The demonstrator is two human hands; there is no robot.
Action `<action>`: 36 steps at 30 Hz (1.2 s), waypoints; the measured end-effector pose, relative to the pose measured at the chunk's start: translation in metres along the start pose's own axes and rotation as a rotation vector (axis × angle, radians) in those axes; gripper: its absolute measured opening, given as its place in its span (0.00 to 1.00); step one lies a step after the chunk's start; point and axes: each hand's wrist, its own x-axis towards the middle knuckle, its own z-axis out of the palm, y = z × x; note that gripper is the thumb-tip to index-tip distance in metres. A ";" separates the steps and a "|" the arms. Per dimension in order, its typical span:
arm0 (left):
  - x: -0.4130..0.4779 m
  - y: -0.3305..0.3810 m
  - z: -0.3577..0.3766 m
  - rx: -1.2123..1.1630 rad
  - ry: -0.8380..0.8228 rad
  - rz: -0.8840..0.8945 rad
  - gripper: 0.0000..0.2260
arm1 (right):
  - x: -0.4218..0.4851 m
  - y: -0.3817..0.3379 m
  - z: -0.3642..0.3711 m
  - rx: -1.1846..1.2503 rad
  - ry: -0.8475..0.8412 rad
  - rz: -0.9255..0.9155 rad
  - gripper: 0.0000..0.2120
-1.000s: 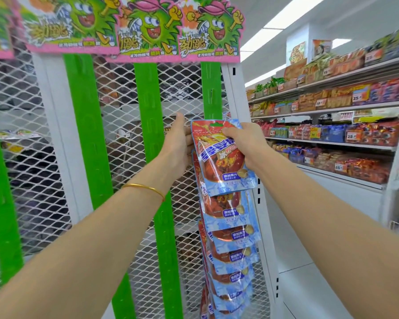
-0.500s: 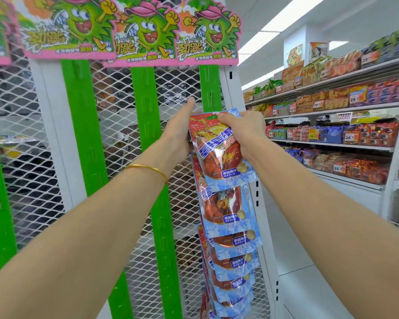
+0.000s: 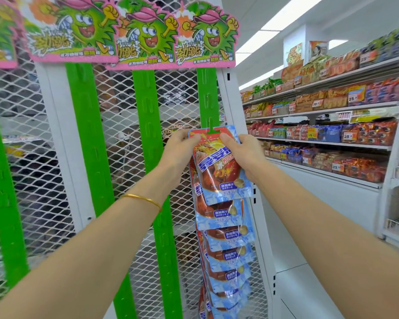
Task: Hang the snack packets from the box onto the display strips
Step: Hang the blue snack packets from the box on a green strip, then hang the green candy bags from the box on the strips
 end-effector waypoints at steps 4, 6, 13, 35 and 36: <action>-0.012 -0.014 -0.003 -0.005 -0.016 0.001 0.10 | -0.012 0.011 -0.002 -0.101 0.074 -0.026 0.18; -0.021 -0.014 -0.004 0.004 -0.018 0.026 0.15 | -0.022 0.015 -0.006 -0.171 0.090 -0.020 0.18; -0.108 -0.030 -0.030 0.207 0.027 0.108 0.21 | -0.109 0.025 -0.003 -0.393 0.362 -0.318 0.15; -0.387 -0.305 -0.186 0.483 -0.159 -0.755 0.08 | -0.359 0.329 0.088 -0.980 -1.236 0.196 0.25; -0.382 -0.307 -0.184 0.467 -0.148 -0.777 0.08 | -0.357 0.335 0.090 -1.067 -1.365 0.178 0.30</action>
